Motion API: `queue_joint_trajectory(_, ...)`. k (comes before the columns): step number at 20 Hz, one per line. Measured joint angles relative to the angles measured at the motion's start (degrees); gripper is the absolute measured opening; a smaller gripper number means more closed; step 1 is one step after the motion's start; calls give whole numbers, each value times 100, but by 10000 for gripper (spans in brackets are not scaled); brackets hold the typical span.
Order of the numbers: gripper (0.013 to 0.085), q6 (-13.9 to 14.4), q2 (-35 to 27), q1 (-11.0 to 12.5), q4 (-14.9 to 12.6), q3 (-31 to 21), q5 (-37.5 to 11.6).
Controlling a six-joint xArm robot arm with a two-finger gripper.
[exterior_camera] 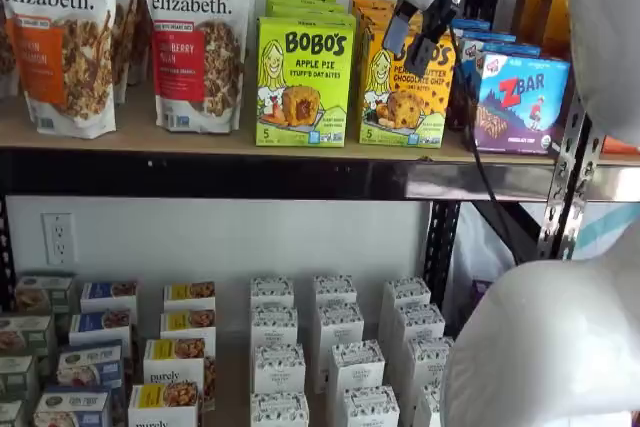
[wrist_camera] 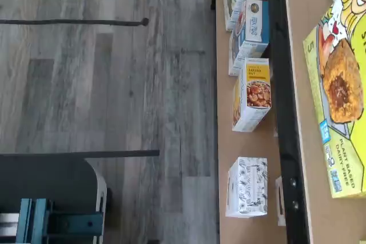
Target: Pick up the orange box on the top shelf, the fifth box from the left
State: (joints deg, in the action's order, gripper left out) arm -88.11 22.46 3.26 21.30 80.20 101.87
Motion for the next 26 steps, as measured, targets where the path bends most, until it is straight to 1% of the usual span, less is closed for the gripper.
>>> queue_joint_trajectory(2,850,14,-15,7,32,47,204)
queue_joint_trajectory(7,850,51,219,-13,68,-154,221)
queue_joint_trajectory(13,850,-35,547,149,444,-549,-357)
queue_joint_trajectory(17,850,-145,573,316,630,-580,-571)
queue_joint_trajectory(26,850,-471,524,722,940,-584,-1243)
